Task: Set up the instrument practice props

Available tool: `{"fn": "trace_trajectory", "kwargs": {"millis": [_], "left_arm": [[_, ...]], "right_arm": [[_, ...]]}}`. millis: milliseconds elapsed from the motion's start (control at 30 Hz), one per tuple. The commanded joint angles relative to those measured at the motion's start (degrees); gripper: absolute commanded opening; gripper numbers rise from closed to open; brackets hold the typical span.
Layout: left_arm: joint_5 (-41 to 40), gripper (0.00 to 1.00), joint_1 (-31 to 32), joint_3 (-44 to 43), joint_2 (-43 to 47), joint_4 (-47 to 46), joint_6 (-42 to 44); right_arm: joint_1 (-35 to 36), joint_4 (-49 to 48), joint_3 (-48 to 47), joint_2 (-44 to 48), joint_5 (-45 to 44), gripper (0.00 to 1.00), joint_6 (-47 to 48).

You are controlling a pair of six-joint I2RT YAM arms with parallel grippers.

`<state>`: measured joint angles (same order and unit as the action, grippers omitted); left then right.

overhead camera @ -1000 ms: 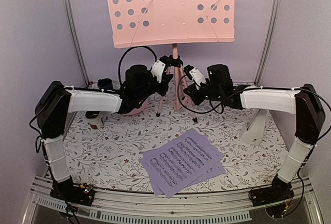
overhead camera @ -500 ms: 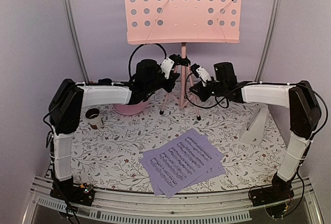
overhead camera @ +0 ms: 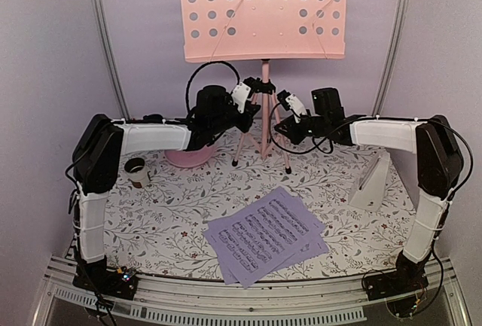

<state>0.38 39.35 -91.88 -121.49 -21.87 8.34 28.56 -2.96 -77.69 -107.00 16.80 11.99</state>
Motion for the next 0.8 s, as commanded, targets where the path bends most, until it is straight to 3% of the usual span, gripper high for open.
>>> {"fn": "trace_trajectory", "kwargs": {"millis": [0, 67, 200, 300, 400, 567, 767], "left_arm": [[-4.44, 0.0, -3.95, 2.97, 2.62, 2.77, 1.53], [-4.31, 0.0, -3.77, 2.59, 2.41, 3.17, 1.38], [-4.0, 0.0, -3.35, 0.74, 1.95, 5.15, 1.28], [-3.93, 0.0, -3.11, -1.08, 1.38, 6.78, 1.56], [-4.05, 0.0, -2.97, -2.41, 0.86, 7.99, 1.41], [-3.5, 0.0, -2.96, -3.83, 0.01, 9.16, 1.32], [-3.38, 0.0, -2.91, -3.91, -0.15, 8.97, 1.42]], "right_arm": [[-6.6, -3.98, -0.28, 2.15, -6.19, 0.1, -3.53], [-6.57, -4.46, 0.69, 2.77, -5.07, 0.17, -3.55], [-6.54, -7.71, 4.57, 5.45, -2.31, 0.57, -4.24], [-6.79, -12.48, 9.62, 7.73, -1.1, 0.75, -4.44], [-7.14, -13.9, 12.21, 7.74, -0.44, 0.8, -4.34], [-7.62, -13.87, 12.52, 3.81, 0.68, 0.79, -3.16], [-7.53, -15.0, 11.83, 0.65, 9.76, 0.79, -2.94]]}}
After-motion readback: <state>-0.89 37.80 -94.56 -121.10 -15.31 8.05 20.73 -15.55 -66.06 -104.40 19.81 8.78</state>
